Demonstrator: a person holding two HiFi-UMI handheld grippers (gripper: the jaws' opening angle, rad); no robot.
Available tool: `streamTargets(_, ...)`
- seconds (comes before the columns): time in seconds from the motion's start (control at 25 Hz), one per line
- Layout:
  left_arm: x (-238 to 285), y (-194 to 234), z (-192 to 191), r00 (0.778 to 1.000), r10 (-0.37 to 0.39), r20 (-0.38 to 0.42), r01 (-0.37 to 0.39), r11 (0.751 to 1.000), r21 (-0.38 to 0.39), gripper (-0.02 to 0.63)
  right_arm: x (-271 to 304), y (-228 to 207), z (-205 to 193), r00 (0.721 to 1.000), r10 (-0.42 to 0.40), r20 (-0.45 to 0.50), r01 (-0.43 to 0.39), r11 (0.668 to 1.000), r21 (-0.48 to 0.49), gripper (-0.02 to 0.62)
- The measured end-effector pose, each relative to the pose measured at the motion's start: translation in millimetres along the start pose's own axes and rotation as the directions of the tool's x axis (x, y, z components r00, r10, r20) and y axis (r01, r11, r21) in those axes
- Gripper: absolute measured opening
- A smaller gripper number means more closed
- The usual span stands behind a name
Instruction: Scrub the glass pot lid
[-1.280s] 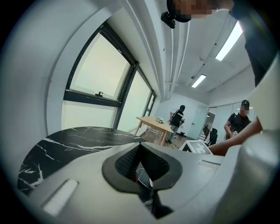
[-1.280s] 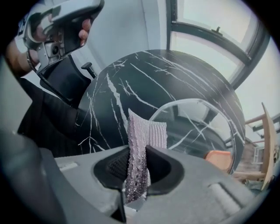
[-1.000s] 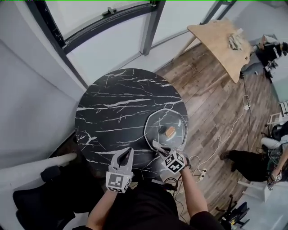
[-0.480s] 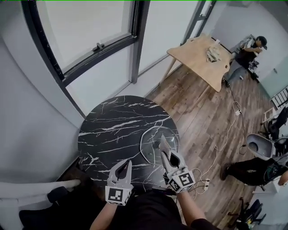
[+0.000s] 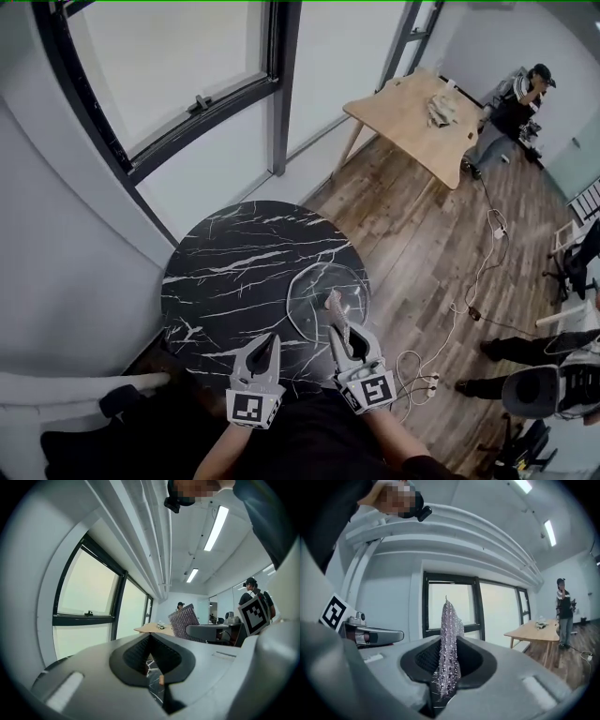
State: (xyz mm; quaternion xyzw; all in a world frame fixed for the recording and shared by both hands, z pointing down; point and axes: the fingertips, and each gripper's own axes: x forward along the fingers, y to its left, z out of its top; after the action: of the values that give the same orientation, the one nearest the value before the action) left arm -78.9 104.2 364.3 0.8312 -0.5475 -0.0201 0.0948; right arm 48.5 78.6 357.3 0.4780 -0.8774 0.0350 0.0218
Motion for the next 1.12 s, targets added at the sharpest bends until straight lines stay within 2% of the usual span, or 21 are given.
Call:
streamTargets(0.12, 6.9, -17.1, 9.4, 0.999, 0.008, 0.049, -0.009, 1.0, 0.006, 0.003, -6.6, -11.7, 2.5, 1.0, -0.021, 0.015, 0.021, 1.0, 0.019, 0.078)
streamTargets(0.28, 15.0, -32.7, 4.9, 1.0, 0.02, 0.01, -0.02, 0.999, 0.046, 0.003, -10.5, -24.3, -3.0, 1.0, 0.01, 0.013, -0.011, 0.999, 0.046, 0.078)
streamTargets(0.48, 21.8, -43.5, -3.9, 0.999, 0.038, -0.029, -0.036, 0.998, 0.055, 0.003, -19.4, -47.2, -11.9, 1.0, 0.029, 0.0, -0.029, 0.999, 0.042, 0.078)
streamTargets(0.68, 35.2, -53.7, -3.9, 0.999, 0.039, -0.004, -0.039, 0.998, 0.045, 0.003, -23.6, -57.7, -2.4, 0.999, 0.047, 0.018, -0.047, 0.999, 0.013, 0.075)
streamTargets(0.92, 46.2, -67.7, 0.5, 1.0, 0.021, 0.005, -0.021, 0.998, 0.065, 0.003, -32.1, -60.5, -7.8, 0.998, 0.059, -0.014, -0.059, 0.998, 0.007, 0.071)
streamTargets(1.12, 47.9, -71.5, 2.9, 1.0, 0.015, 0.014, -0.016, 0.997, 0.071, 0.003, -36.1, -65.1, -6.4, 0.999, 0.045, -0.006, -0.045, 0.999, 0.013, 0.071)
